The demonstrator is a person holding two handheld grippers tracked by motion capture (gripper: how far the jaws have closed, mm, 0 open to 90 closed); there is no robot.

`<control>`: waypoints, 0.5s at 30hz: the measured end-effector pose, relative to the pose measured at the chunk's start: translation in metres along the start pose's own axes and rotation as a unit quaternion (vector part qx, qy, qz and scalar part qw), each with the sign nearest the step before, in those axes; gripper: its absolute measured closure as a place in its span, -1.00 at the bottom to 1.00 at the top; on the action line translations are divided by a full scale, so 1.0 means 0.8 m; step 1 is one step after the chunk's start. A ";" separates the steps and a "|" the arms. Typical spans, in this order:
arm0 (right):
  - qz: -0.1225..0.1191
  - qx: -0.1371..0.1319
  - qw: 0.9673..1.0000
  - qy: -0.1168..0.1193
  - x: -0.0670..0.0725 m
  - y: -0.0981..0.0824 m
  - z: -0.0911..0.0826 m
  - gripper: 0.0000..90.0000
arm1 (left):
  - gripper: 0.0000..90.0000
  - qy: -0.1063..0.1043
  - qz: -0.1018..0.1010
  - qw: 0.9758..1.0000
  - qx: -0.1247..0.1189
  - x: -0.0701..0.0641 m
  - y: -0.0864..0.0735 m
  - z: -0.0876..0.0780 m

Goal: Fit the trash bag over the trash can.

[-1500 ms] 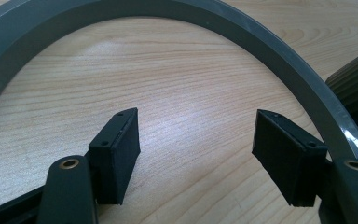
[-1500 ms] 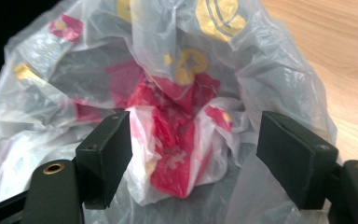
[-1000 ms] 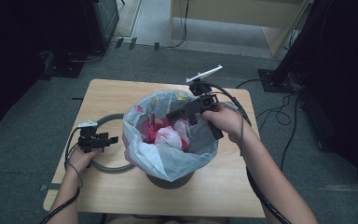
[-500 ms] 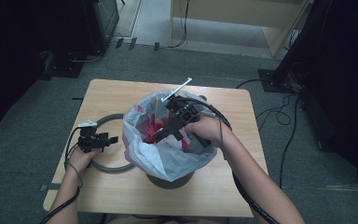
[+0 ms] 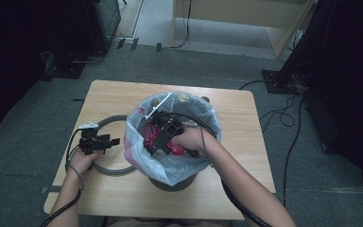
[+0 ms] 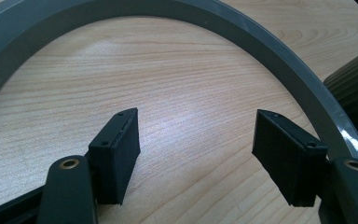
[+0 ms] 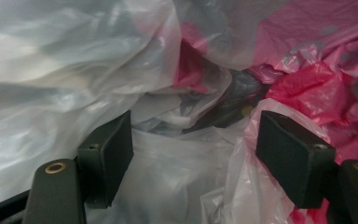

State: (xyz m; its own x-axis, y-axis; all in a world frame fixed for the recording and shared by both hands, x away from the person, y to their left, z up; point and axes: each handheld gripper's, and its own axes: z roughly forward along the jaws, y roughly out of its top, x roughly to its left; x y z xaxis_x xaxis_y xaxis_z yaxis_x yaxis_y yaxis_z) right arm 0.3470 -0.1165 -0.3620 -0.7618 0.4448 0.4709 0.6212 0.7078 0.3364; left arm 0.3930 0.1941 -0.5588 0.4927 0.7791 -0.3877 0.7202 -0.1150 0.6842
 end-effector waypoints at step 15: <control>0.033 -0.031 0.999 -0.006 -0.027 -0.001 0.038 -0.42 | -0.29 0.002 0.001 1.000 -0.001 -0.001 0.000 0.001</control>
State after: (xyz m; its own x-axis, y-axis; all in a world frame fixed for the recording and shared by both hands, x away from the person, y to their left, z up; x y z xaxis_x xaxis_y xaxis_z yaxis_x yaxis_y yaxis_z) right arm 0.3575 -0.1098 -0.3973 -0.7202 0.4972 0.4837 0.6806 0.6415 0.3540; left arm 0.3933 0.1931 -0.5588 0.4925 0.7808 -0.3846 0.7186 -0.1155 0.6857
